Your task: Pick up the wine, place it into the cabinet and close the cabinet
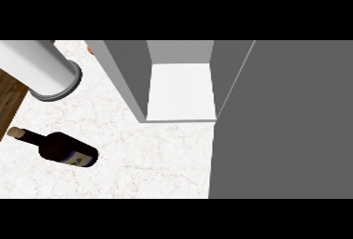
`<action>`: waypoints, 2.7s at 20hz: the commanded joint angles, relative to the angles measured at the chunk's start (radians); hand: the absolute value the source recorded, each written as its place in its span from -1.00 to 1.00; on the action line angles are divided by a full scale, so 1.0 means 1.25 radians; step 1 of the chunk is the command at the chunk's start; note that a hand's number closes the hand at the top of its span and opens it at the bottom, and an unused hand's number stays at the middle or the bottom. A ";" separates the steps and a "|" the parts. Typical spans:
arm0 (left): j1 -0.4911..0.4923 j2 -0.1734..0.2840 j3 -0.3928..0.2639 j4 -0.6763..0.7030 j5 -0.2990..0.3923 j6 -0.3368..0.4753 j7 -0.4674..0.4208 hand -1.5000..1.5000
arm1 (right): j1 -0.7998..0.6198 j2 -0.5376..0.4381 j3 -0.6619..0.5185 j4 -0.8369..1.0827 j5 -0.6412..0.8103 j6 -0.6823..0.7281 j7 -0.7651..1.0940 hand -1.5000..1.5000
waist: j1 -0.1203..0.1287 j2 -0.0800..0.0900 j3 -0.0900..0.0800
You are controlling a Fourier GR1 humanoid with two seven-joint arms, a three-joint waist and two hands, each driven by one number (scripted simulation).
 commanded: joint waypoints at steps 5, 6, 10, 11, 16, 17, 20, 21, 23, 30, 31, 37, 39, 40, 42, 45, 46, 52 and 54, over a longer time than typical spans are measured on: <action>-0.017 -0.044 -0.007 0.046 -0.097 -0.029 -0.022 -1.00 | 0.066 -0.031 -0.024 -0.218 -0.066 -0.008 0.070 -1.00 | -0.004 0.002 0.000; -0.024 -0.048 -0.014 0.095 -0.134 -0.078 -0.020 -1.00 | 0.020 -0.008 -0.009 -0.171 -0.039 -0.021 0.056 -1.00 | -0.001 0.005 0.000; -0.072 -0.071 -0.066 0.125 -0.227 -0.092 -0.050 -1.00 | 0.069 0.002 0.022 -0.179 -0.032 -0.018 0.042 -1.00 | -0.010 0.005 0.000; -0.025 -0.111 -0.062 0.099 -0.239 -0.131 -0.049 -1.00 | 0.020 -0.012 -0.026 -0.207 -0.062 -0.034 0.100 -1.00 | 0.000 0.004 -0.001; -0.122 -0.119 -0.114 0.189 -0.367 -0.164 -0.093 -1.00 | 0.050 -0.007 -0.036 -0.167 -0.075 -0.001 0.053 -1.00 | -0.009 0.006 0.000; -0.129 -0.154 -0.139 0.196 -0.413 -0.162 -0.114 -1.00 | 0.024 0.007 -0.029 -0.151 -0.067 -0.012 0.057 -1.00 | -0.008 0.007 0.000; -0.158 -0.157 -0.158 0.233 -0.437 -0.178 -0.111 -1.00 | 0.046 0.012 -0.025 -0.150 -0.065 -0.003 0.048 -1.00 | -0.004 0.005 0.000; -0.131 -0.199 -0.171 0.218 -0.473 -0.197 -0.129 -1.00 | 0.111 0.006 -0.013 -0.150 -0.054 0.026 -0.002 -1.00 | -0.006 0.004 0.001; -0.146 -0.206 -0.177 0.240 -0.511 -0.220 -0.143 -1.00 | 0.082 0.004 -0.039 -0.154 -0.072 0.024 0.020 -1.00 | -0.001 0.004 0.001; -0.223 -0.293 -0.163 0.396 -0.807 -0.249 -0.340 -1.00 | 0.081 0.011 -0.047 -0.139 -0.088 0.042 0.004 -1.00 | -0.011 0.008 0.000; -0.219 -0.283 -0.153 0.419 -0.826 -0.261 -0.357 -1.00 | 0.106 0.010 -0.031 -0.127 -0.074 0.063 -0.028 -1.00 | -0.009 0.006 0.000; -0.227 -0.306 -0.174 0.533 -0.944 -0.305 -0.461 -1.00 | 0.102 0.001 -0.100 -0.136 -0.130 0.080 -0.016 -1.00 | -0.004 0.007 0.000; -0.242 -0.307 -0.175 0.605 -0.989 -0.330 -0.512 -1.00 | 0.097 -0.003 -0.101 -0.145 -0.131 0.090 -0.015 -1.00 | -0.009 0.008 0.000; -0.258 -0.324 -0.195 0.634 -1.032 -0.343 -0.551 -1.00 | 0.067 0.037 -0.051 -0.083 -0.071 0.068 -0.035 -1.00 | -0.005 0.009 -0.001; -0.276 -0.336 -0.201 0.675 -1.049 -0.337 -0.575 -1.00 | 0.112 0.022 -0.052 -0.130 -0.080 0.085 -0.020 -1.00 | -0.009 0.007 -0.001; -0.280 -0.301 -0.198 0.758 -1.100 -0.377 -0.636 -1.00 | 0.121 0.020 -0.066 -0.151 -0.095 0.087 -0.009 -1.00 | -0.009 0.007 -0.001; -0.266 -0.331 -0.218 0.769 -1.154 -0.361 -0.681 -1.00 | 0.092 0.019 -0.097 -0.073 -0.111 0.114 -0.065 -1.00 | -0.006 0.008 0.000; -0.323 -0.303 -0.236 0.944 -1.200 -0.463 -0.791 -1.00 | 0.110 0.040 -0.068 -0.069 -0.073 0.124 -0.077 -1.00 | -0.014 0.010 -0.002; -0.303 -0.327 -0.253 0.949 -1.218 -0.453 -0.812 -1.00 | 0.107 0.029 -0.087 -0.103 -0.089 0.124 -0.047 -1.00 | -0.007 0.008 -0.001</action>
